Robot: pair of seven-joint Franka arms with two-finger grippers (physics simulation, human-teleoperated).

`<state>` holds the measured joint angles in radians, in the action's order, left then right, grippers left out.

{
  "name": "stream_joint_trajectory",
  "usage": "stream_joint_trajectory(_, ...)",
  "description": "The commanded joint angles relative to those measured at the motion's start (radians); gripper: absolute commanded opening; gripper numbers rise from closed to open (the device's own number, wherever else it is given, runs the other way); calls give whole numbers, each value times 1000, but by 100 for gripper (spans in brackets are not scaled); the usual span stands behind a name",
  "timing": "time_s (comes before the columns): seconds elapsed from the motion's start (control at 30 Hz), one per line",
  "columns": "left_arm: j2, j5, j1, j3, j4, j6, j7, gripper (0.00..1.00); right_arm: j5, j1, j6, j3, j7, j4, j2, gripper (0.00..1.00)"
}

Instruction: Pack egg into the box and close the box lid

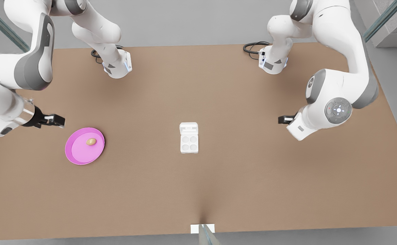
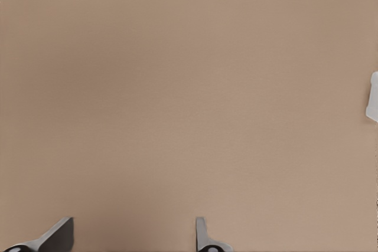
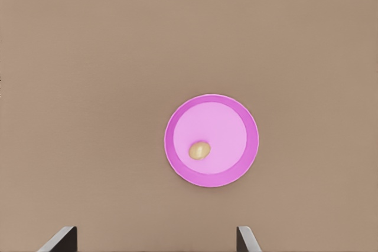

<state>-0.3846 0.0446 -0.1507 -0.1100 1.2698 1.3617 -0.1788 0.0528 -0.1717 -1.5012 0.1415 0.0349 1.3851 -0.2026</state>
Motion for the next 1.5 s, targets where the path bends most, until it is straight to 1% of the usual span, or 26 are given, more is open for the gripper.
stream_joint_trajectory(0.0, 0, -11, -21, 9, -1, 116, -215, 100, -2, 9, -125, 3, 42, -6, -3, 100)
stream_joint_trajectory(0.07, 3, -11, -21, 3, -1, 89, -214, 100, -2, 12, -111, 6, 34, 3, -8, 100)
stream_joint_trajectory(0.1, 7, -14, -7, -6, 2, 79, -205, 100, 1, 14, -108, 6, 33, 9, -49, 100)
stream_joint_trajectory(0.13, 9, -109, 40, -5, -1, 68, -209, 100, -2, 14, -105, 6, 33, 11, -89, 100)
stream_joint_trajectory(0.17, 27, -106, 42, -3, -1, 28, -211, 100, -1, 21, -106, 7, 36, 11, -138, 100)
stream_joint_trajectory(0.27, 24, -112, 45, -2, 0, 30, -209, 100, 12, 23, -171, 6, 31, 14, -334, 100)
stream_joint_trajectory(0.3, 20, -109, 40, -3, -1, 31, -211, 100, 51, 15, -172, 3, 31, 17, -373, 100)
stream_joint_trajectory(0.33, 16, -109, 34, -3, -1, 31, -217, 100, 56, 1, -250, -6, 31, 74, -380, 100)
stream_joint_trajectory(0.37, 16, -109, 37, -3, 0, 31, -215, 100, 56, -31, -396, -2, 33, 167, -376, 100)
stream_joint_trajectory(0.4, 16, -111, 37, -3, 0, 31, -217, 100, 56, -37, -390, -3, 36, 178, -368, 100)
stream_joint_trajectory(0.47, 16, -109, 40, -3, 0, 31, -211, 100, 56, -49, -656, 3, 43, 463, -213, 100)
stream_joint_trajectory(0.5, 16, -107, 43, -3, 0, 31, -211, 100, 56, -38, -653, 18, 33, 532, -137, 100)
stream_joint_trajectory(0.53, 15, -107, 42, -3, 0, 30, -211, 100, 56, -40, -677, 21, 31, 578, -90, 100)
stream_joint_trajectory(0.57, 15, -109, 39, -3, 0, 30, -211, 100, 58, -40, -870, 27, 28, 703, -29, 100)
stream_joint_trajectory(0.6, 16, -107, 36, -3, 0, 30, -211, 100, 58, -38, -890, 27, 30, 715, -17, 100)
stream_joint_trajectory(0.63, 16, -106, 36, -3, 0, 28, -212, 100, 106, -51, -909, 27, 30, 720, -23, 100)
stream_joint_trajectory(0.7, 16, -106, 37, -3, 0, 30, -212, 100, 114, -63, -1016, 26, 30, 747, -58, 100)
stream_joint_trajectory(0.73, 16, -106, 37, -3, 0, 28, -212, 100, 116, -69, -1116, 27, 30, 811, -51, 100)
stream_joint_trajectory(0.83, 16, -106, 34, -3, 0, 28, -215, 100, 119, -106, -1186, 27, 33, 851, -69, 100)
stream_joint_trajectory(1.0, 16, -106, 34, -3, 0, 28, -215, 100, 130, -147, -1206, 27, 30, 876, -95, 100)
stream_joint_trajectory(1.27, 15, -106, 28, -5, 2, 28, -218, 100, 130, -155, -1268, 33, 30, 1017, -54, 100)
stream_joint_trajectory(1.3, 13, -107, 26, -7, 6, -12, -217, 100, 130, -158, -1268, 33, 30, 1023, -54, 100)
stream_joint_trajectory(1.33, 3, -106, -7, -7, 6, -168, -215, 100, 130, -161, -1268, 33, 31, 1023, -55, 100)
stream_joint_trajectory(1.37, -16, -101, -56, -5, 16, -216, -225, 100, 130, -169, -1268, 33, 31, 1023, -60, 100)
stream_joint_trajectory(1.47, -20, -101, -63, -5, 14, -217, -228, 100, 147, -181, -1277, 33, 31, 1019, -89, 100)
